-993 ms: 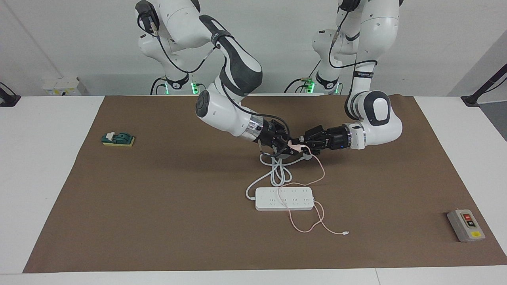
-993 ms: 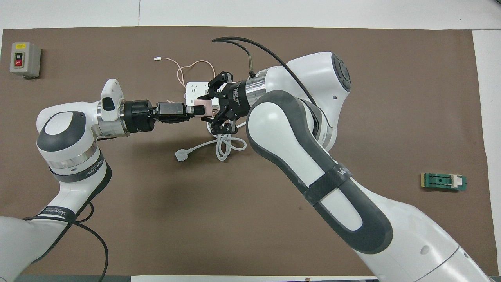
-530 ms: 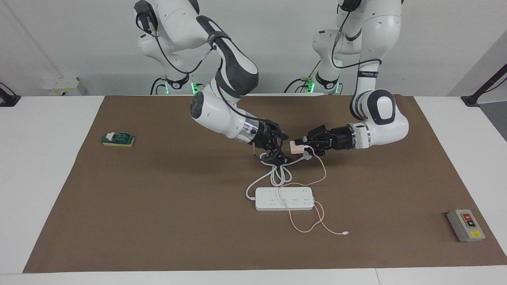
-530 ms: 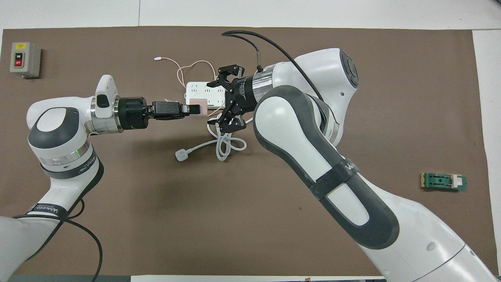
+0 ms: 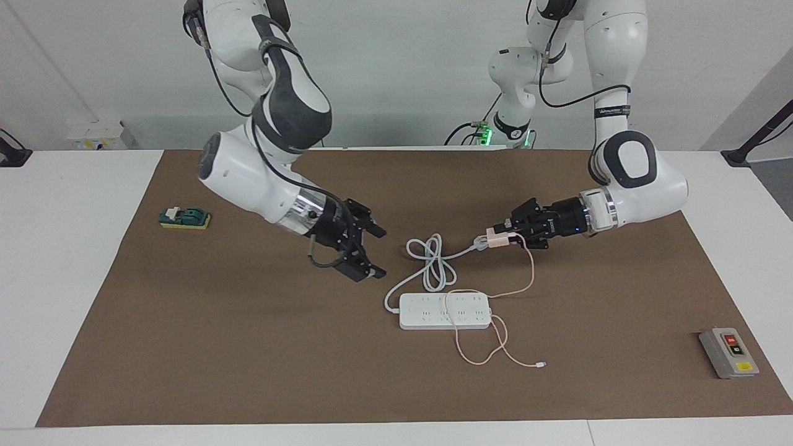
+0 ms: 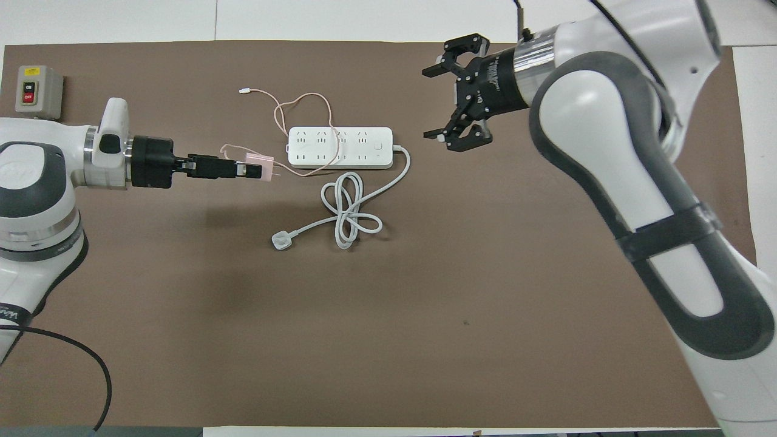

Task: Plug charger into power strip
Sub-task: 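Open the right gripper and withdraw it while the left gripper holds charger, then swing the charger with the left gripper over the power strip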

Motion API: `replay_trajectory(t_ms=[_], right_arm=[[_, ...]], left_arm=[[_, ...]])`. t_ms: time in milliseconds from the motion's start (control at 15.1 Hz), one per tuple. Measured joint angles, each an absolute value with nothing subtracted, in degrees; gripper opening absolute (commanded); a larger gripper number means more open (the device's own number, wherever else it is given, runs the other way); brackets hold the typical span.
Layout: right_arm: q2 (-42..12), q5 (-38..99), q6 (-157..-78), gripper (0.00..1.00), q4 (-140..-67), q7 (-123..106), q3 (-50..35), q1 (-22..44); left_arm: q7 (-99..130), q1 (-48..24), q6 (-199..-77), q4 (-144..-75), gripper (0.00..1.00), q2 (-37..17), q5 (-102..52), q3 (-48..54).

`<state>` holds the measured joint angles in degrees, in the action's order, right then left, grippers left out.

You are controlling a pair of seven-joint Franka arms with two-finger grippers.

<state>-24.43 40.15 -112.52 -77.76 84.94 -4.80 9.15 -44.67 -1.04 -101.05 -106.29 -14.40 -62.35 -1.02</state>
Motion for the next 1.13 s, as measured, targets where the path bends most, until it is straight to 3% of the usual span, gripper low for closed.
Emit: replay_trajectory(t_ms=[530,795,1126], right_arm=[[-17.7,20.6,-92.2,1.00,-77.2,44.2,-4.7,0.1],[-16.0,9.8,-90.3,1.00,-77.3,20.5,-4.7,-0.4],[-12.3,3.2,-87.2,1.00,-77.9,6.6,-4.9,-0.3]], left_arm=[[-45.4,0.6,-100.7,-93.6,0.00,-17.1,-33.6,-0.4],[-48.8,-3.2,-105.6,-87.5,0.00,-20.8,-17.2,-0.1],[-50.2,-10.3,-117.2,-86.2,0.00,-22.9,-7.4,0.1]])
